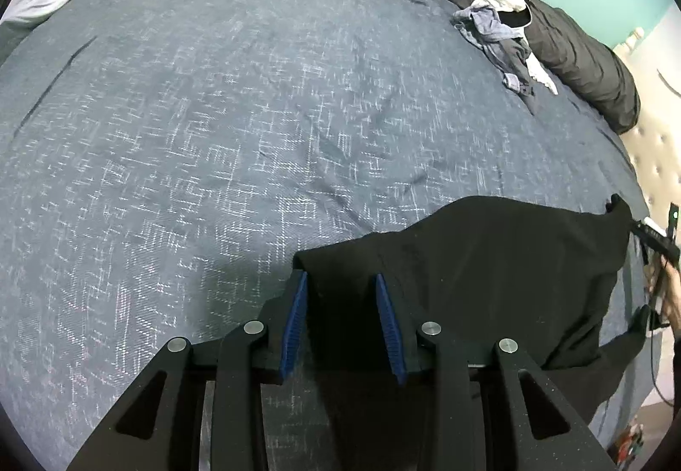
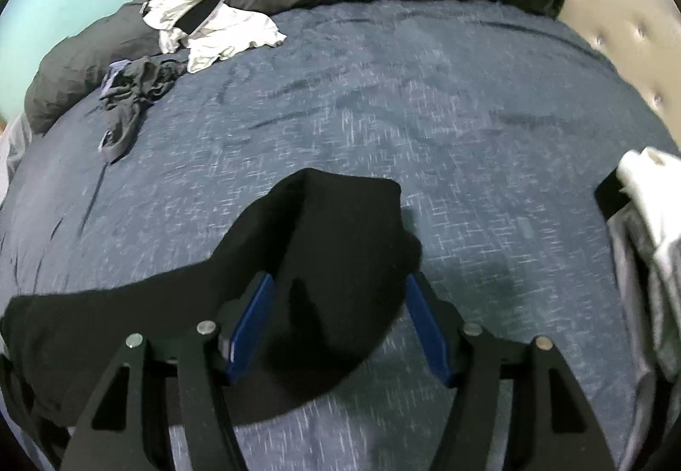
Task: Fold clothes
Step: 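Lower the garment onto the bed with both tools and open the right tool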
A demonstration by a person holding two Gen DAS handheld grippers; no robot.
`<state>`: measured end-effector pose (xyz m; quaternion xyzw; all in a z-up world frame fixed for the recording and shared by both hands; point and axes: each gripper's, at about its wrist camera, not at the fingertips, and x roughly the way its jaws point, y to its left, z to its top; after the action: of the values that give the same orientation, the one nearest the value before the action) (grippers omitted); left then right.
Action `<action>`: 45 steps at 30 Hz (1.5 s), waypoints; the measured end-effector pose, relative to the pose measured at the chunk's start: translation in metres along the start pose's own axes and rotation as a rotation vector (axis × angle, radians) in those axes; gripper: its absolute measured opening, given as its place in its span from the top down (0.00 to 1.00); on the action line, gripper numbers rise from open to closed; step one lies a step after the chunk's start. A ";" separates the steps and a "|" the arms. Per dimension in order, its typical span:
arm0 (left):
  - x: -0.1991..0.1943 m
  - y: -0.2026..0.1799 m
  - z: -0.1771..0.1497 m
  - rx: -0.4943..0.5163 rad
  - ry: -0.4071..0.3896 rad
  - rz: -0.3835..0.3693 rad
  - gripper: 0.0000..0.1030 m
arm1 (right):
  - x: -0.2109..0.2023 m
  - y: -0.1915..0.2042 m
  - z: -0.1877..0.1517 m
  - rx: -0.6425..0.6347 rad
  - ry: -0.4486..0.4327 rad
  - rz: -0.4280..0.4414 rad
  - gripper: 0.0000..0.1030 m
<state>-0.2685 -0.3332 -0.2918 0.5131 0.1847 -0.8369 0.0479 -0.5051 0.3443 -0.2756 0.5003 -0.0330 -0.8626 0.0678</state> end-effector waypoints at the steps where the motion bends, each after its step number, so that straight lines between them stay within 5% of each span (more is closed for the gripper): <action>1: 0.001 -0.001 -0.001 0.009 -0.002 -0.001 0.65 | 0.004 -0.002 0.001 0.019 -0.005 0.007 0.37; 4: -0.001 -0.005 -0.005 0.025 -0.020 -0.001 0.67 | 0.012 -0.006 0.003 0.056 -0.013 0.018 0.37; 6: -0.002 -0.009 -0.007 0.038 -0.022 -0.007 0.81 | 0.018 -0.005 0.005 0.061 -0.012 0.028 0.37; 8: -0.003 -0.013 -0.009 0.050 -0.024 -0.014 0.83 | 0.021 -0.001 0.005 0.037 -0.012 0.026 0.39; 12: -0.005 -0.024 -0.010 0.094 -0.037 -0.007 0.97 | 0.018 0.006 0.006 -0.015 -0.027 -0.002 0.80; 15: -0.013 -0.030 -0.006 0.113 -0.069 0.018 0.98 | 0.003 0.003 0.006 -0.034 -0.077 -0.012 0.86; 23: -0.057 -0.022 0.007 0.067 -0.175 0.062 0.98 | -0.067 -0.013 0.024 -0.006 -0.172 -0.021 0.88; 33: -0.122 -0.023 0.028 0.036 -0.321 0.076 0.97 | -0.139 -0.034 0.036 0.026 -0.088 0.000 0.88; 40: -0.123 -0.033 0.066 0.031 -0.343 0.096 0.98 | -0.130 -0.023 0.040 0.093 -0.029 -0.025 0.85; 45: -0.088 -0.026 0.088 0.019 -0.275 0.152 0.97 | -0.087 -0.010 0.044 0.146 -0.017 -0.010 0.71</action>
<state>-0.3082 -0.3500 -0.1723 0.4065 0.1290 -0.8950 0.1310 -0.5012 0.3668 -0.1800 0.4965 -0.0941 -0.8625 0.0267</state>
